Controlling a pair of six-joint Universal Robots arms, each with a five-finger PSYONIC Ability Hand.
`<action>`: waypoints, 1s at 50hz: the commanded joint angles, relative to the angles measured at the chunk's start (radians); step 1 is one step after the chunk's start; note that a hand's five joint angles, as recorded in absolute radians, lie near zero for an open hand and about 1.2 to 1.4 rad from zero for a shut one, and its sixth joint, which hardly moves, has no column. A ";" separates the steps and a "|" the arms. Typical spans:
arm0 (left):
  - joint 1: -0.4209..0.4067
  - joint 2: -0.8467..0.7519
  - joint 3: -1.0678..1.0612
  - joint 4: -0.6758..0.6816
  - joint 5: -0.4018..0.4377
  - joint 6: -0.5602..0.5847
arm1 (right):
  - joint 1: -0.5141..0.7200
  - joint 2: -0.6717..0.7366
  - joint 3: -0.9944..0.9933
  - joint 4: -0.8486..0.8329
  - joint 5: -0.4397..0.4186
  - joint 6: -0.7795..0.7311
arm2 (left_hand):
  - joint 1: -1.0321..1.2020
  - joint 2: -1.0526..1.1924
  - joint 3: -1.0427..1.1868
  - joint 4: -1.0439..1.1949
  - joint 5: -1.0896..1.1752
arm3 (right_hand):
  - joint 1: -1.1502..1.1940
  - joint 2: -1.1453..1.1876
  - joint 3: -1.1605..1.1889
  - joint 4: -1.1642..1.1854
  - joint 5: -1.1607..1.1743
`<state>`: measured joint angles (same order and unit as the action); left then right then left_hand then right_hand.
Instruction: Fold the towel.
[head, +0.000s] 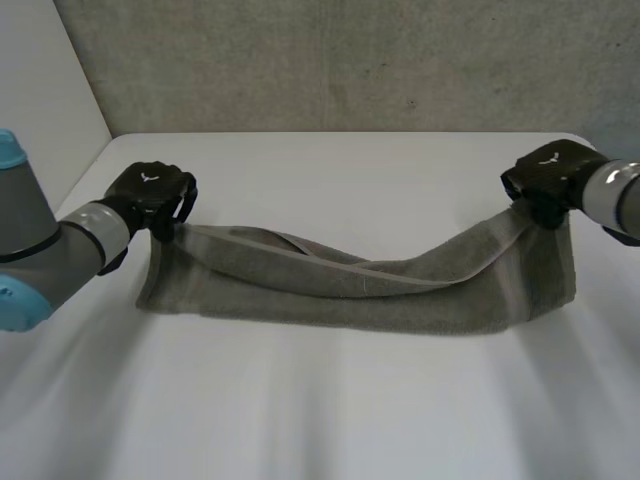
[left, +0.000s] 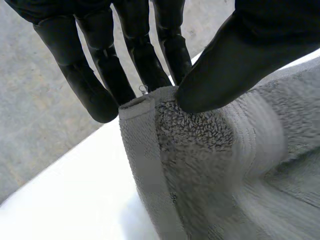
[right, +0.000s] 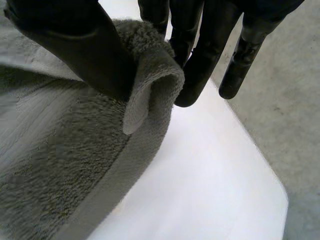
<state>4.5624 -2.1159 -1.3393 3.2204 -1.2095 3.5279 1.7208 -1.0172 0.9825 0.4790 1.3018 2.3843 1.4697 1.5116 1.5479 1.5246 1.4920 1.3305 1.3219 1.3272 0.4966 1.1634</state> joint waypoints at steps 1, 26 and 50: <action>-0.057 -0.053 0.229 0.039 -0.079 0.000 | 0.042 0.065 -0.145 -0.321 0.099 0.104 | -0.073 -0.115 -0.152 -0.128 -0.270 | 0.066 0.074 0.069 0.900 0.058; -0.075 0.145 0.035 0.317 -0.188 -0.273 | 0.052 -0.129 0.100 -0.320 0.016 0.293 | -0.073 -0.115 -0.152 -0.128 -0.270 | 0.066 0.074 0.069 0.900 0.058; 0.041 0.128 -0.432 0.323 0.044 -0.020 | 0.000 -0.014 0.447 -0.322 -0.006 0.188 | -0.073 -0.115 -0.152 -0.128 -0.270 | 0.066 0.074 0.069 0.900 0.058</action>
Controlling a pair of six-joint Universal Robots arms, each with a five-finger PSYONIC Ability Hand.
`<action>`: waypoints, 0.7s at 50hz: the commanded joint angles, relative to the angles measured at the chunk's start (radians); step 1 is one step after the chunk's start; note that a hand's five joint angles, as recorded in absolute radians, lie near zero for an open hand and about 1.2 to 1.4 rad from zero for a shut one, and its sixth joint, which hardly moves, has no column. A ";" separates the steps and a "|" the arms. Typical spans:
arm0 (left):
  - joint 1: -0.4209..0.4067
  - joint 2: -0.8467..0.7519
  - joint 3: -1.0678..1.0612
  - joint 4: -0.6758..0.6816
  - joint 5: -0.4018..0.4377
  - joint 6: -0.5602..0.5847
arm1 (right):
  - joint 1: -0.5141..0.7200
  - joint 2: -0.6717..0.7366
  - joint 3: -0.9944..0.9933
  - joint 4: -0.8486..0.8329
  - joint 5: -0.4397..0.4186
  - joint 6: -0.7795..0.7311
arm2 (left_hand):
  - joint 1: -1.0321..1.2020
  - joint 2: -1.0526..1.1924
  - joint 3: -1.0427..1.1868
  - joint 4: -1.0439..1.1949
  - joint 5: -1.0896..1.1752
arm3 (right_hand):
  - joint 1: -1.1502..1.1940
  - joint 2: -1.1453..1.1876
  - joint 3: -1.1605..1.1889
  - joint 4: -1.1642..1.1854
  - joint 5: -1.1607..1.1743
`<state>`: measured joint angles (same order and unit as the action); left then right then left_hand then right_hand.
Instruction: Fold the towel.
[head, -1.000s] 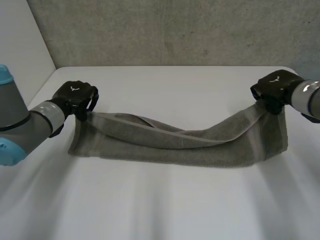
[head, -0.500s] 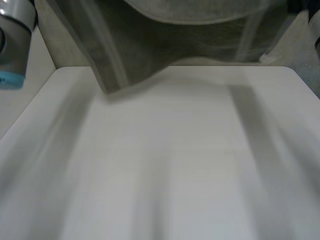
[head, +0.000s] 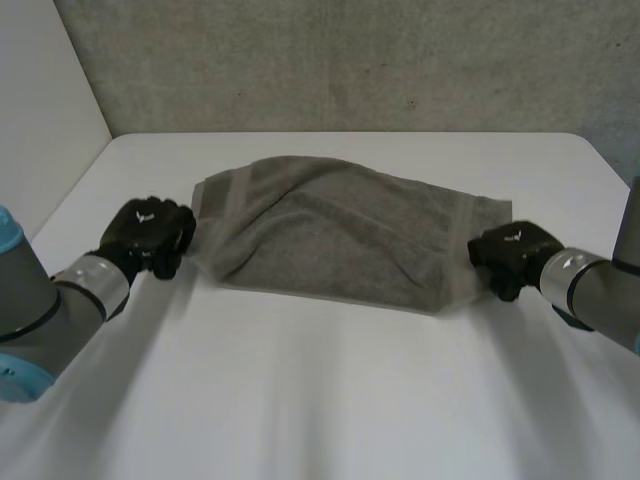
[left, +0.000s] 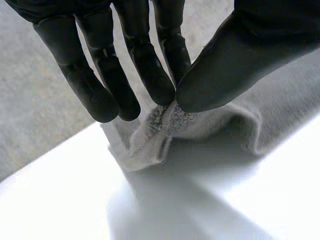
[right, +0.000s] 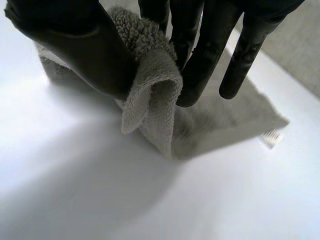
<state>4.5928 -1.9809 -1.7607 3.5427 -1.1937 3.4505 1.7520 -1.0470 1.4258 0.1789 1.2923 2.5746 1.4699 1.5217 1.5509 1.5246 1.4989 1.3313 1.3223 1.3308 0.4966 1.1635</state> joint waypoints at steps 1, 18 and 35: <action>0.011 -0.007 -0.011 0.001 0.028 0.058 | -0.031 0.016 0.004 -0.022 0.004 -0.002 | -0.074 -0.125 -0.155 -0.128 -0.277 | 0.065 0.074 0.065 0.900 0.058; -0.023 -0.104 -0.014 0.081 0.026 0.284 | -0.032 0.016 0.018 -0.038 0.001 -0.002 | -0.672 -0.724 -0.753 -0.727 -0.876 | 0.065 0.074 0.065 0.900 0.058; -0.037 -0.150 -0.011 0.079 0.028 0.317 | -0.034 0.018 0.036 -0.042 -0.021 -0.002 | -0.775 -0.826 -0.856 -0.829 -0.978 | 0.065 0.074 0.065 0.900 0.058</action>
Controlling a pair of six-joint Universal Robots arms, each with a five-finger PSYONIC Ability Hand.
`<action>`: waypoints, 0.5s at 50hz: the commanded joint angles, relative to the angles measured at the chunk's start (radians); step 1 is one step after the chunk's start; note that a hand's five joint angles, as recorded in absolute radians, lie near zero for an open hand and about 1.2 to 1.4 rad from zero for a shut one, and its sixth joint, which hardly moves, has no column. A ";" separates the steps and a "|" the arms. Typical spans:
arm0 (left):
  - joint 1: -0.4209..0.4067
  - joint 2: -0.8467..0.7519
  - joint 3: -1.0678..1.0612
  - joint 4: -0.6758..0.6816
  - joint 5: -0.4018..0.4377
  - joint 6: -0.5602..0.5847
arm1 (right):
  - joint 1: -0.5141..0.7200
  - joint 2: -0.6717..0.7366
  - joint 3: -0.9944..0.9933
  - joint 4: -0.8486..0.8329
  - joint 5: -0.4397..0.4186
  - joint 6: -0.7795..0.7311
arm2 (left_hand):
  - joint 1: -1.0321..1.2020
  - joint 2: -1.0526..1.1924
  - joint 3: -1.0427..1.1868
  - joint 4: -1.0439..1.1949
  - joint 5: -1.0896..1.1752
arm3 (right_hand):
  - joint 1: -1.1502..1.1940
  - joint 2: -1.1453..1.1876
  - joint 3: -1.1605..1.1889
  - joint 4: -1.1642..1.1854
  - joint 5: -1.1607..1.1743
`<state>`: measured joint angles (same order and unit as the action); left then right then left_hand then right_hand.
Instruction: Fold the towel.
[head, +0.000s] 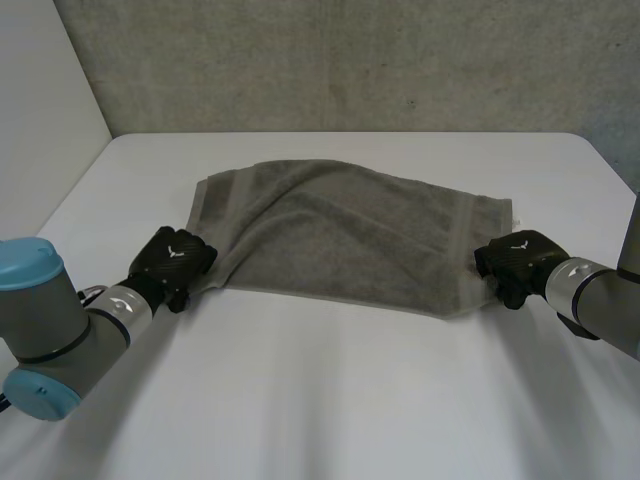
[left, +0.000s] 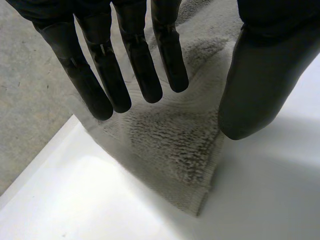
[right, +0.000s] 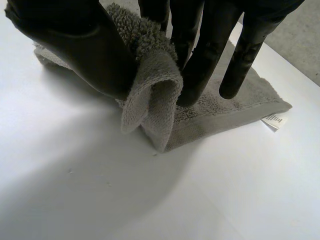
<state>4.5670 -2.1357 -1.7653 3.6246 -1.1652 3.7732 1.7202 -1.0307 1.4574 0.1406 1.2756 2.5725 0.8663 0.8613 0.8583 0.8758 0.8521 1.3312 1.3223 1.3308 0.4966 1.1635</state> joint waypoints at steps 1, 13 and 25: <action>-0.011 0.005 -0.006 -0.003 -0.001 -0.006 | -0.002 0.001 0.004 -0.004 -0.004 0.000 | -0.171 -0.166 -0.163 -0.181 -0.332 | 0.065 0.074 0.065 0.900 0.058; -0.051 0.010 0.007 -0.003 -0.010 -0.015 | -0.001 0.001 0.006 -0.013 -0.004 -0.002 | -0.303 -0.298 -0.295 -0.313 -0.464 | 0.065 0.074 0.065 0.900 0.058; -0.063 -0.064 0.110 -0.001 -0.019 -0.012 | 0.002 0.001 0.008 -0.015 -0.004 -0.002 | -0.254 -0.249 -0.246 -0.263 -0.414 | 0.065 0.074 0.065 0.900 0.058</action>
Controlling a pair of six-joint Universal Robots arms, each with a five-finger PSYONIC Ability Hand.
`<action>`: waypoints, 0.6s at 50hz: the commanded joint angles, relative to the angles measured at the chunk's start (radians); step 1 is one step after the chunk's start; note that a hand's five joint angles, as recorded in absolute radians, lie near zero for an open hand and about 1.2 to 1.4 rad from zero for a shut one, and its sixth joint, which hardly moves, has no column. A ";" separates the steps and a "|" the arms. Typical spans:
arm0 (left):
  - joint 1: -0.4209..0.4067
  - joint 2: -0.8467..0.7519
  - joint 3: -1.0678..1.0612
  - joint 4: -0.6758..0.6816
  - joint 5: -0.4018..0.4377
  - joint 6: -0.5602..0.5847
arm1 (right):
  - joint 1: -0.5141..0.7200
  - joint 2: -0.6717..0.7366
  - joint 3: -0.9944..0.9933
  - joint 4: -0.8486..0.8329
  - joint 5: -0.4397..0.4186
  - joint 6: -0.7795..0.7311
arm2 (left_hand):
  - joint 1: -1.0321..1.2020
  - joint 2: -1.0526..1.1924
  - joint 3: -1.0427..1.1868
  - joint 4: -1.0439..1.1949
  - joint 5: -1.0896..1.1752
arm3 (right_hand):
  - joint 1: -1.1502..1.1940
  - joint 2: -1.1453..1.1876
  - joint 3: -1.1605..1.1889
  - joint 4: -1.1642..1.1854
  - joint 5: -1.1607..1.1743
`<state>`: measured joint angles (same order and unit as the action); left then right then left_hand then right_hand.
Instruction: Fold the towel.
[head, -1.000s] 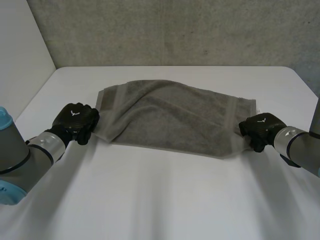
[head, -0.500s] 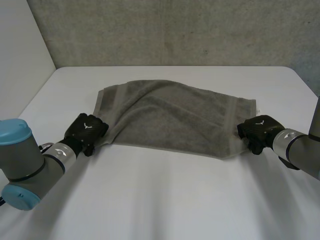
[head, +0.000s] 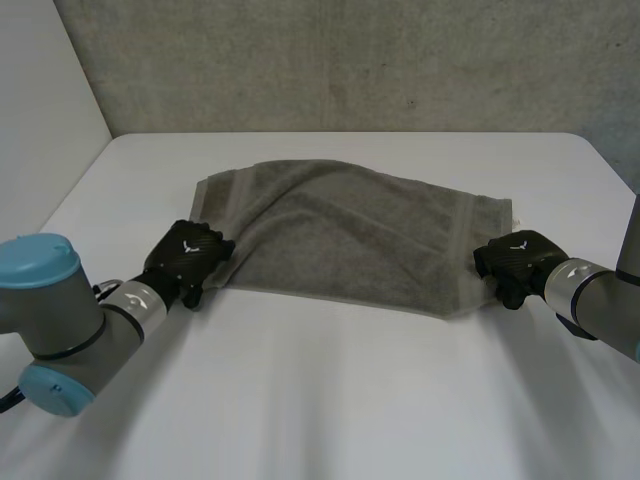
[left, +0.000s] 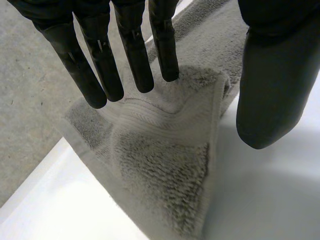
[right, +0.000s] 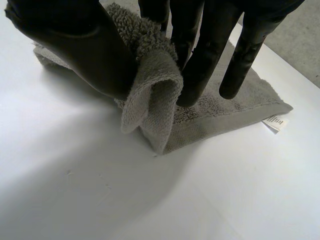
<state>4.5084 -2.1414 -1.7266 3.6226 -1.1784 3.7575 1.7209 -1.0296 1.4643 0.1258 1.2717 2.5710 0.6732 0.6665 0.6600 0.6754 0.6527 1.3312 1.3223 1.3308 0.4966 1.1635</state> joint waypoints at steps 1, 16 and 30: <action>-0.005 -0.058 0.071 0.001 -0.006 0.004 | 0.002 0.000 0.001 0.000 0.000 0.000 | -0.060 -0.054 -0.047 -0.063 -0.214 | 0.065 0.074 0.065 0.900 0.058; -0.008 -0.138 0.214 0.001 -0.092 0.002 | -0.009 0.000 0.001 -0.028 0.003 0.002 | 0.551 0.558 0.565 0.549 0.397 | 0.065 0.074 0.065 0.900 0.058; 0.000 0.095 0.162 0.001 -0.107 -0.042 | -0.058 -0.180 -0.005 -0.063 0.006 0.018 | 0.723 0.730 0.736 0.721 0.569 | 0.065 0.074 0.065 0.900 0.058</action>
<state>4.5023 -2.1856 -1.5286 3.6245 -1.2872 3.7477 1.6845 -1.1002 1.4644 0.0569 1.2746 2.5872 1.4783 1.5168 1.5430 1.5219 1.4946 1.3312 1.3224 1.3308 0.4966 1.1635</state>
